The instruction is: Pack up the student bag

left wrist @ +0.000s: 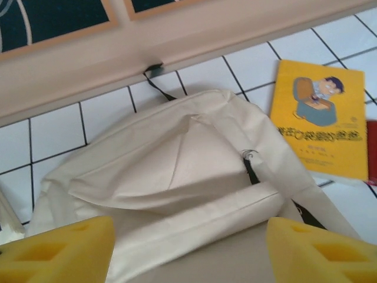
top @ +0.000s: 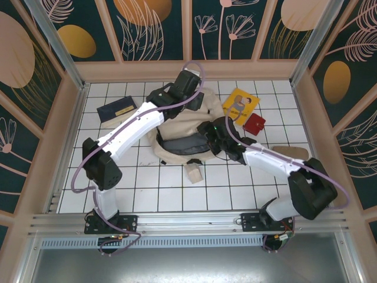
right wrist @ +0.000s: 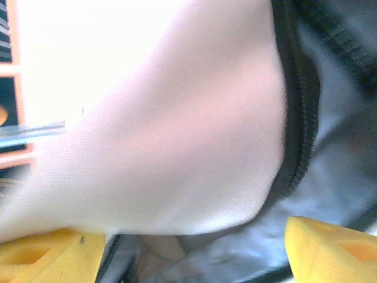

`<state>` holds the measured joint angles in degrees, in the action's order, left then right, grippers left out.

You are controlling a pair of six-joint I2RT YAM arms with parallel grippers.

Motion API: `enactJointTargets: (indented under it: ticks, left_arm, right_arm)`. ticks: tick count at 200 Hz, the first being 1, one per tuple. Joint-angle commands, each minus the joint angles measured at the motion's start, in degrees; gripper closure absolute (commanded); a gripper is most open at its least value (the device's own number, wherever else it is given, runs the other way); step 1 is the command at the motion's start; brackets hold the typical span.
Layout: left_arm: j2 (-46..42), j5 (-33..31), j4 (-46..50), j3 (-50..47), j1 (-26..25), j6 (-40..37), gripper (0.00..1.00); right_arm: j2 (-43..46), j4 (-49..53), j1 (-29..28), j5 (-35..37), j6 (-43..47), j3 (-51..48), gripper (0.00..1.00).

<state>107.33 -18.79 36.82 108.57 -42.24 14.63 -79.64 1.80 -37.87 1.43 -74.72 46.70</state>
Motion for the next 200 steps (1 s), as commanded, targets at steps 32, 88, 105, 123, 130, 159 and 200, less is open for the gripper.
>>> enactJointTargets:
  ticks: [32, 88, 105, 123, 130, 159, 200]
  left_arm:
    - [-12.10, 4.68, -4.79, -8.68, 3.79, 10.04, 0.17]
    - [-14.29, 6.74, -13.53, -21.74, 17.55, 15.89, 0.03]
    - [-11.97, 7.30, -15.50, -23.46, 22.30, 18.19, 0.02]
    - [-8.17, 8.16, -16.34, -23.85, 27.70, 19.55, 0.02]
    - [-6.38, 8.67, -16.91, -23.76, 29.53, 19.33, 0.02]
    - [-1.97, 12.96, -20.82, -23.96, 35.09, 18.02, 0.01]
    - [6.20, 17.11, -19.96, -19.30, 40.89, 18.60, 0.01]
  right_arm:
    - [12.95, 21.94, 2.81, 19.55, 5.28, -2.41, 0.20]
    - [11.92, 15.22, 10.26, 12.47, 22.47, 0.66, 0.19]
    - [9.30, 11.53, 11.44, 9.05, 25.16, 1.48, 0.19]
    - [6.07, 9.06, 11.71, 6.83, 26.62, 2.78, 0.19]
    - [4.84, 8.44, 11.74, 6.20, 26.93, 3.23, 0.19]
    - [1.08, 5.96, 11.84, 4.62, 27.77, 4.22, 0.19]
    - [-0.39, 0.61, 11.86, 1.72, 28.61, 3.29, 0.09]
